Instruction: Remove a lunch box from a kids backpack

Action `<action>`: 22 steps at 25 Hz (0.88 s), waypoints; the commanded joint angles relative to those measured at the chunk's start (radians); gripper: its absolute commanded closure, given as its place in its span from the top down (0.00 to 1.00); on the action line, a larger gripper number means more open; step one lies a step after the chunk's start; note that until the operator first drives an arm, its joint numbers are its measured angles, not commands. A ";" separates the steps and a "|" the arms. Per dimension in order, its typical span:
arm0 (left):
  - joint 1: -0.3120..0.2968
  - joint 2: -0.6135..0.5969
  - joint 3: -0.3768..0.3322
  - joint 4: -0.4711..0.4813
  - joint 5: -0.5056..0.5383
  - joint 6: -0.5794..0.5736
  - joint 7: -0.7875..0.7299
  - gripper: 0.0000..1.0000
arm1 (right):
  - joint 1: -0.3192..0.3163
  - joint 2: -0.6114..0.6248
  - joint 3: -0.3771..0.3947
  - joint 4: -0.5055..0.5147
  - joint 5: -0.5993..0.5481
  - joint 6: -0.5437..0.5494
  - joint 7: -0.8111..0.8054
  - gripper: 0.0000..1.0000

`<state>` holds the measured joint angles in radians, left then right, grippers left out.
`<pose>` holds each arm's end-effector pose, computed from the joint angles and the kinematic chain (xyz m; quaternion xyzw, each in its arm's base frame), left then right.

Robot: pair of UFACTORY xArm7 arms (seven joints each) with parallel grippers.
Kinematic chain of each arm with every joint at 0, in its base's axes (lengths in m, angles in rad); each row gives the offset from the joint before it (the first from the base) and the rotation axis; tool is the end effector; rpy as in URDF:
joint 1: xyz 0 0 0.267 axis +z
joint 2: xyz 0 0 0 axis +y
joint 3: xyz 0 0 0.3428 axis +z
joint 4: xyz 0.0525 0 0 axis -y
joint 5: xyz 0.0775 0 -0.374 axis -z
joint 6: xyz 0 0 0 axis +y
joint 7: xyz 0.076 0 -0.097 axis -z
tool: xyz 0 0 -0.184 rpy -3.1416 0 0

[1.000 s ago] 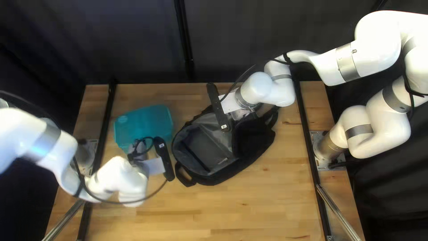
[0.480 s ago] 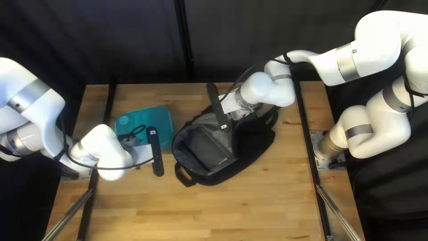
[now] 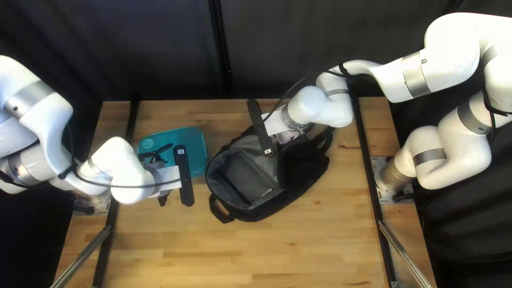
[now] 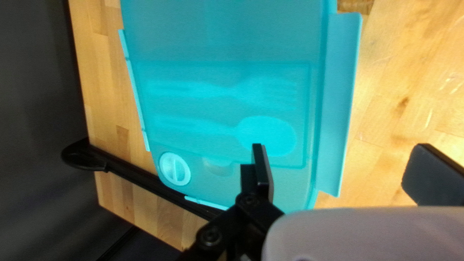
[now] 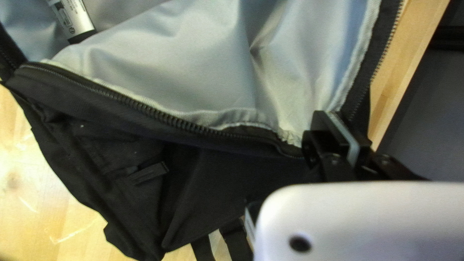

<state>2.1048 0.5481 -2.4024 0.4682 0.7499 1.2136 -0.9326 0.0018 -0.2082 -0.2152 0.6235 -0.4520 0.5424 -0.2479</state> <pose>0.2959 0.0149 0.1339 -0.9799 -0.0670 -0.0001 0.1879 0.4506 -0.1270 0.1733 0.9641 0.1893 0.1111 0.1494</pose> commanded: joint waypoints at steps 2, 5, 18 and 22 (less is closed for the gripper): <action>0.096 0.225 0.011 0.003 0.006 0.044 0.099 1.00 | 0.000 0.000 0.000 0.000 0.000 0.000 0.000 0.00; 0.115 0.294 -0.008 0.045 -0.023 0.092 0.129 1.00 | 0.000 0.000 0.000 0.000 0.000 0.000 0.000 0.00; 0.069 0.268 -0.115 0.312 -0.160 0.257 0.123 1.00 | 0.000 0.000 0.000 0.000 0.000 0.000 0.000 0.00; 0.069 0.268 -0.115 0.312 -0.160 0.257 0.123 1.00 | 0.000 0.000 0.000 0.000 0.000 0.000 0.000 0.00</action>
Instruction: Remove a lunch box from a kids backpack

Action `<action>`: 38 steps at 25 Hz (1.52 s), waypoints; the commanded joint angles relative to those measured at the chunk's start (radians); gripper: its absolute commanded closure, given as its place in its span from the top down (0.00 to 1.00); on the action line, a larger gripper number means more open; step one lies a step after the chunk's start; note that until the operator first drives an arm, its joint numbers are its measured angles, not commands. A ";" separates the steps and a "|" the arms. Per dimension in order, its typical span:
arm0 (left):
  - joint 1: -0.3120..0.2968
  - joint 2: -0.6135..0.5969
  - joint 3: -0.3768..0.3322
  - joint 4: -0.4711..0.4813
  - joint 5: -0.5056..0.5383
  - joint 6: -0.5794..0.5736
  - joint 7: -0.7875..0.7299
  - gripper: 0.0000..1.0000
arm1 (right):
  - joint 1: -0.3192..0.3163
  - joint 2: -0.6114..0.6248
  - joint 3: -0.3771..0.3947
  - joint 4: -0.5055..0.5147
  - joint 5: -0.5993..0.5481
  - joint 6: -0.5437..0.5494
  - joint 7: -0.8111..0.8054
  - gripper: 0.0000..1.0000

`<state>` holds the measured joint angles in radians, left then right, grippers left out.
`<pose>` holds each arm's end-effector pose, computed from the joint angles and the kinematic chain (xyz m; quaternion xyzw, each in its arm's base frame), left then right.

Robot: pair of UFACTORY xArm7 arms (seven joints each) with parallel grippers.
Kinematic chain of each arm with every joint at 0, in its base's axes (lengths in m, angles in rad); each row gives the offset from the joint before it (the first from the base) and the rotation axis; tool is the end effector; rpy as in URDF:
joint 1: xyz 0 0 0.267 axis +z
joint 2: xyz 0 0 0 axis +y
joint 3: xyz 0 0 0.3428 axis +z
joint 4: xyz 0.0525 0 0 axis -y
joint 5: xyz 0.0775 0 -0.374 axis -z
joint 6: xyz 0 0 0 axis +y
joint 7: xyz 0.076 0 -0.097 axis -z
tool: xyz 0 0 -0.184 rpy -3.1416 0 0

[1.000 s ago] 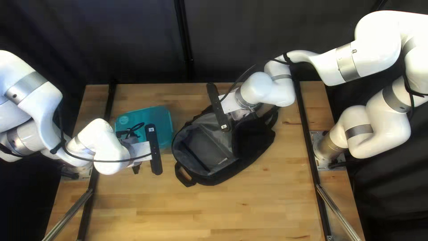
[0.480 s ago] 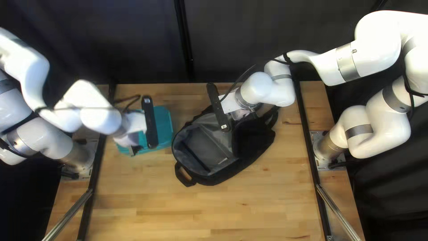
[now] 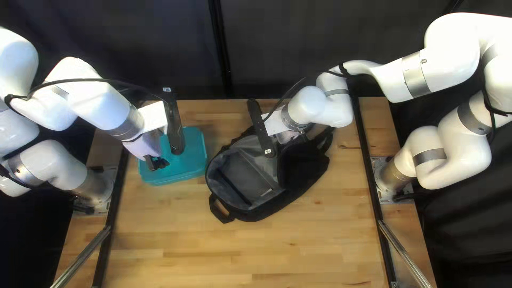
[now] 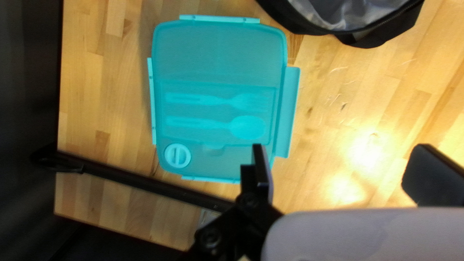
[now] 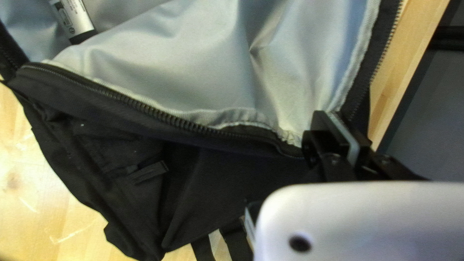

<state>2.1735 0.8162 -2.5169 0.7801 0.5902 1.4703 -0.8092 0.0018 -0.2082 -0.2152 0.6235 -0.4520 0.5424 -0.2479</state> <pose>0.3341 0.0231 0.3004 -0.9892 -0.1260 -0.0577 0.0487 0.4506 -0.1270 0.1733 0.9641 0.1893 0.1111 0.1494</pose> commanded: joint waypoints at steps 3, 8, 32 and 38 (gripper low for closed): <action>0.000 0.000 0.000 0.001 0.000 0.000 0.000 1.00 | 0.000 0.000 0.000 0.000 0.000 0.000 0.000 0.00; 0.000 0.000 0.000 0.001 0.000 0.000 0.000 1.00 | 0.000 0.000 0.000 0.000 0.000 0.000 0.000 1.00; 0.000 0.000 0.000 0.001 0.000 0.000 0.000 1.00 | 0.022 -0.041 -0.006 0.189 0.062 0.286 -0.173 1.00; 0.000 0.000 0.000 0.001 0.000 0.000 0.000 1.00 | -0.002 -0.160 0.009 0.180 0.026 0.419 -0.170 1.00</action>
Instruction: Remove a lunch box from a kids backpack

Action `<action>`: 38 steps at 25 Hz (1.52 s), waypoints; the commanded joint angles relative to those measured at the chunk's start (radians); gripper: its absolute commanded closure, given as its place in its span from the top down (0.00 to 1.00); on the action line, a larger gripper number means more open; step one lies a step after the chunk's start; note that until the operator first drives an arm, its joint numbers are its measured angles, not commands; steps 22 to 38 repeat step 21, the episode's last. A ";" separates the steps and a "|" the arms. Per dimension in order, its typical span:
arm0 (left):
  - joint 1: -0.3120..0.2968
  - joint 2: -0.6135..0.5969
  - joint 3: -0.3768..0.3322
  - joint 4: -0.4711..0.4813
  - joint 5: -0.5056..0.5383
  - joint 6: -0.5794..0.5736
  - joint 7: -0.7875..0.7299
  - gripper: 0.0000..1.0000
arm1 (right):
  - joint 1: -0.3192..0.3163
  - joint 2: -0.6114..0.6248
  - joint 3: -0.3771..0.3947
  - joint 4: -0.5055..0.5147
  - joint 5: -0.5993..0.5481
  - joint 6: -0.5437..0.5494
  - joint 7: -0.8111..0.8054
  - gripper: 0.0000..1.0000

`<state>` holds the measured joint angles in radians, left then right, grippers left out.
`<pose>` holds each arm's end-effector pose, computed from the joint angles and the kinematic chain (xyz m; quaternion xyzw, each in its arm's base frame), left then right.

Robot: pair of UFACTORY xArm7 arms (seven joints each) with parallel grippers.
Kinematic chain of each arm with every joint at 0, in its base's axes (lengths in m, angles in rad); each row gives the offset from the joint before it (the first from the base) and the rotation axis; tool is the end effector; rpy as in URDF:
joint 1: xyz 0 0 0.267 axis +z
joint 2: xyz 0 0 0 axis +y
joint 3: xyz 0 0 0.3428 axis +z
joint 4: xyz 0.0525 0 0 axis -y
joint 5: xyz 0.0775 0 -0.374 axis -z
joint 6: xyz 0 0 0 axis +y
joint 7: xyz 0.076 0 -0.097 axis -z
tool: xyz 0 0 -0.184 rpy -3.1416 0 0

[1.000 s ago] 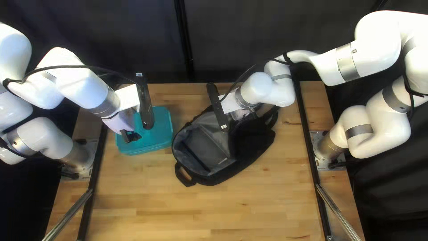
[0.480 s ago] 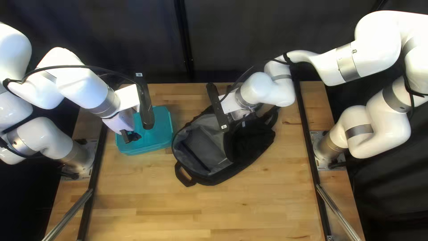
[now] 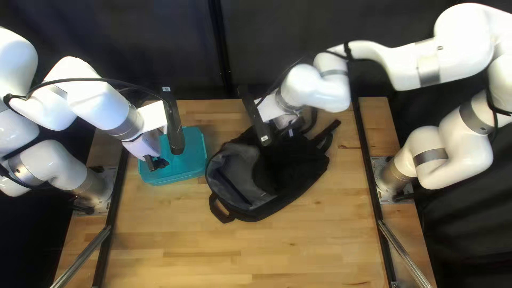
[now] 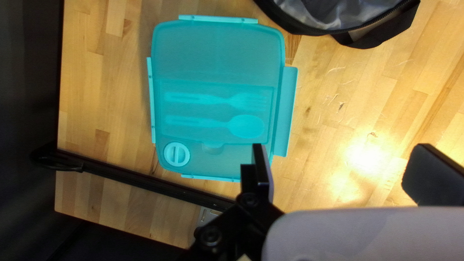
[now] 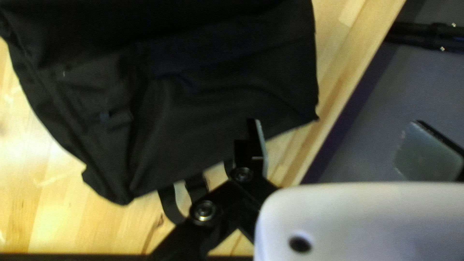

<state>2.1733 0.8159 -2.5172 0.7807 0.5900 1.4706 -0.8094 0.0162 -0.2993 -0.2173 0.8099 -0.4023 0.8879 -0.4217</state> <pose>0.3342 0.0230 0.3006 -0.9891 -0.1261 -0.0578 0.0487 0.4393 -0.1528 0.2603 0.9605 0.2170 0.0621 0.1629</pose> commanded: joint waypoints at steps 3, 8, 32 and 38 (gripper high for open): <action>0.000 0.000 0.000 0.000 0.000 0.000 0.000 1.00 | -0.027 -0.113 0.021 -0.018 -0.040 0.114 0.017 1.00; 0.000 0.000 0.000 0.000 0.000 0.000 0.000 1.00 | -0.035 -0.166 0.037 -0.041 -0.054 0.156 0.035 1.00; 0.000 0.000 0.000 0.000 0.000 0.000 0.000 1.00 | -0.035 -0.166 0.037 -0.041 -0.054 0.156 0.035 1.00; 0.000 0.000 0.000 0.000 0.000 0.000 0.000 1.00 | -0.035 -0.166 0.037 -0.041 -0.054 0.156 0.035 1.00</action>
